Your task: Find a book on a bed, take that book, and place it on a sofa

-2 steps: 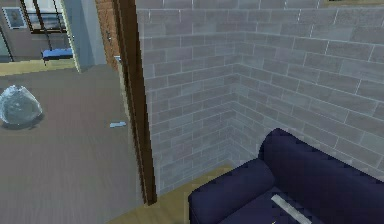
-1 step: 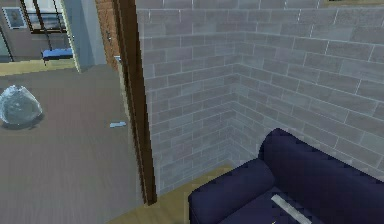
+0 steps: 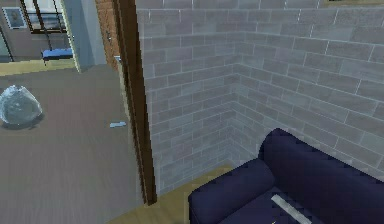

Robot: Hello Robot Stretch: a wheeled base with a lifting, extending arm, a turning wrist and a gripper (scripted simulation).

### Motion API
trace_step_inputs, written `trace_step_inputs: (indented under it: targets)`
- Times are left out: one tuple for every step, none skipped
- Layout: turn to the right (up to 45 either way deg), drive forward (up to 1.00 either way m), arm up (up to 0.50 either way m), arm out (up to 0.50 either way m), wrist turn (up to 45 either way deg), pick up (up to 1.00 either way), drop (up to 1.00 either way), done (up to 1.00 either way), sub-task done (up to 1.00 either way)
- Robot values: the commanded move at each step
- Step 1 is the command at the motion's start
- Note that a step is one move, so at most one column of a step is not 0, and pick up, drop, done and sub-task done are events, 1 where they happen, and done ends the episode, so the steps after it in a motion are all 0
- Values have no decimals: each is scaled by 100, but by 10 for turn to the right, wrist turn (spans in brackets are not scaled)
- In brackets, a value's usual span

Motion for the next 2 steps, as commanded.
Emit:
trace_step_inputs:
  targets:
    - [0, 0, 0, -8, 0, 0, 0, 0, 0]
    - [0, 0, 0, 0, 0, 0, 0, 100, 0]
